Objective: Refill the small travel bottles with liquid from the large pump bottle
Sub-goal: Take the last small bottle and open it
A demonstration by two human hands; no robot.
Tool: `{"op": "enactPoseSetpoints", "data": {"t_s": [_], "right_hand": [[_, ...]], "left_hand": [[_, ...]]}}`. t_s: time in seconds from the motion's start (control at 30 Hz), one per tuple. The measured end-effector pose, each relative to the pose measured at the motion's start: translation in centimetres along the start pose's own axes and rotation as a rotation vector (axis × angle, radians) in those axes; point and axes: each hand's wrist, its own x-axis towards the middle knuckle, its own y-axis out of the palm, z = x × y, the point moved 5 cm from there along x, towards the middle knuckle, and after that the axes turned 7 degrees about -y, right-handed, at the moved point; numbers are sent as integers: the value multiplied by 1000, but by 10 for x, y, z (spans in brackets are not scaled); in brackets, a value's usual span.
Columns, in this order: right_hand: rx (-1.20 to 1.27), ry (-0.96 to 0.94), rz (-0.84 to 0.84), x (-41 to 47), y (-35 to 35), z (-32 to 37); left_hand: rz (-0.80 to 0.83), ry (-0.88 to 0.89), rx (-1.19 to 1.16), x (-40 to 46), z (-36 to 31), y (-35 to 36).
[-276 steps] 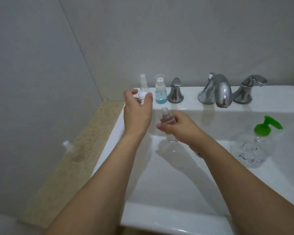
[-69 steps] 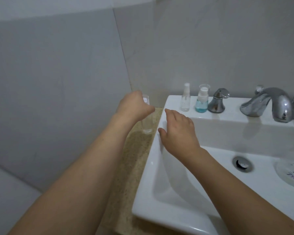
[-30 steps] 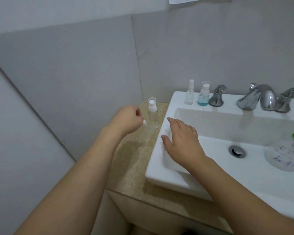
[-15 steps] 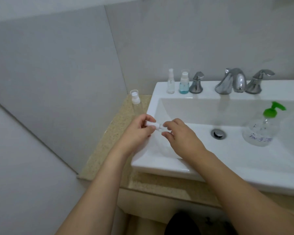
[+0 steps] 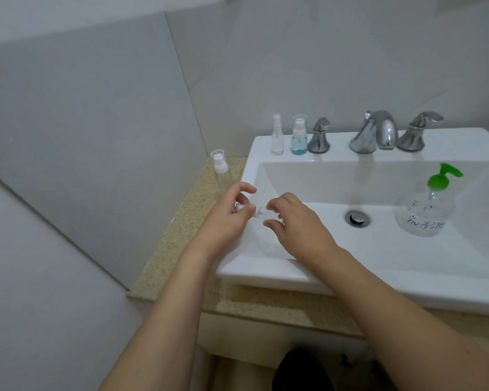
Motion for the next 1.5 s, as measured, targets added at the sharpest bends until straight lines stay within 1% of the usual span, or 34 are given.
{"op": "enactPoseSetpoints", "data": {"t_s": [0.07, 0.1, 0.2, 0.27, 0.33, 0.4, 0.5, 0.57, 0.73, 0.8, 0.9, 1.0, 1.07, 1.1, 1.2, 1.33, 1.5], "right_hand": [[1, -14, -6, 0, 0, 1], [3, -17, -8, 0, 0, 1], [12, -13, -16, 0, -2, 1], [6, -26, -22, 0, -2, 3], [-24, -36, -30, -1, -2, 4], [-47, -9, -55, -1, -4, 2], [-33, 38, -73, 1, -5, -2], [-13, 55, -72, 4, -1, -1], [123, 142, -165, 12, 3, 0], [138, 144, -159, 16, 8, 3], [151, 157, -161, 18, 12, 1], [183, 198, -208, 17, 11, -8], [183, 204, -200, 18, 13, -9], [181, 201, -185, 18, 15, -9], [183, 217, -163, 19, 18, -9], [221, 313, -206, 17, 14, -19], [225, 340, -210, 14, 14, -22]], "left_hand": [[-73, 39, 129, 0, -1, -1], [-66, 36, 157, 0, 0, -2], [70, -75, 135, 1, 4, -2], [89, -137, 216, 4, 4, -6], [69, -201, 216, 6, 2, -14], [50, -273, 121, 8, 5, -26], [39, -298, -154, 10, 15, -39], [-46, -281, -256, 13, 24, -43], [-248, -262, -372, 14, 38, -31], [-298, -231, -353, 16, 37, -28], [-332, -166, -296, 20, 27, -28], [-440, -120, -131, 23, 22, -38], [-509, -134, -32, 25, 27, -47], [-518, -144, -7, 25, 30, -49], [-507, -134, 58, 26, 28, -45], [-468, -93, 55, 30, 10, -26], [-442, -139, 163, 35, 10, -11]]}}
